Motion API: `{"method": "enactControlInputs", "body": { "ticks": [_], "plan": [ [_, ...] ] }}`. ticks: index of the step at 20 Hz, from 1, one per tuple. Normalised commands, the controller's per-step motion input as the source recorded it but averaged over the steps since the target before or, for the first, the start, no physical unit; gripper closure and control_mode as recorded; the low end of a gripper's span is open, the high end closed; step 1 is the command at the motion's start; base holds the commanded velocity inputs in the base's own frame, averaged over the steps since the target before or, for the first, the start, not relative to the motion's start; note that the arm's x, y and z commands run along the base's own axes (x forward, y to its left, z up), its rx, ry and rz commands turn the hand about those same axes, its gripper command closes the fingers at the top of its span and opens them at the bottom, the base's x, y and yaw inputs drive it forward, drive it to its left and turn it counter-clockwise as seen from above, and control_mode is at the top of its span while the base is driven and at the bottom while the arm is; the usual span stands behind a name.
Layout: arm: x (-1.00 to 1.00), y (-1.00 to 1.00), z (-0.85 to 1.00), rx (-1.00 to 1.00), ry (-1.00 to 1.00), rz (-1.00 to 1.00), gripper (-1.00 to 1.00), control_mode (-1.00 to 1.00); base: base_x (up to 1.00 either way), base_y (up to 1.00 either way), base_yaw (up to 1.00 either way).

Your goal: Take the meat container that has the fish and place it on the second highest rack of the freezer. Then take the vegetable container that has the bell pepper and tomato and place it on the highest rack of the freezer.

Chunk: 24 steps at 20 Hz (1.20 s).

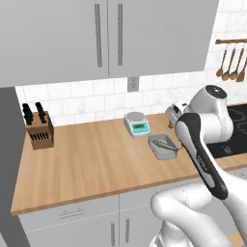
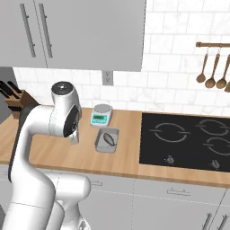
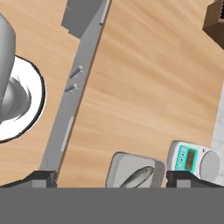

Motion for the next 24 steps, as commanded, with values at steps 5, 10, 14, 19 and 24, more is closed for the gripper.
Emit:
{"method": "enactControlInputs", "body": {
  "ticks": [5, 10, 14, 19, 24],
  "plan": [
    [0.0, -0.4, -0.5, -0.02, 0.13, 0.0, -1.0, -1.0, 0.0, 0.0, 0.0],
    [0.0, -0.12, -0.62, -0.1, 0.02, 0.0, -1.0, -1.0, 0.0, 0.0, 0.0],
    [-0.02, -0.09, -0.31, -0.03, 0.03, 0.0, -1.0, -1.0, 0.0, 0.0, 0.0],
    [0.09, -0.07, -0.3, 0.0, 0.13, 0.01, -1.0, -1.0, 0.0, 0.0, 0.0],
    [0.11, 0.0, -0.08, 0.0, 0.09, 0.02, -1.0, -1.0, 0.0, 0.0, 0.0]
  ]
}}
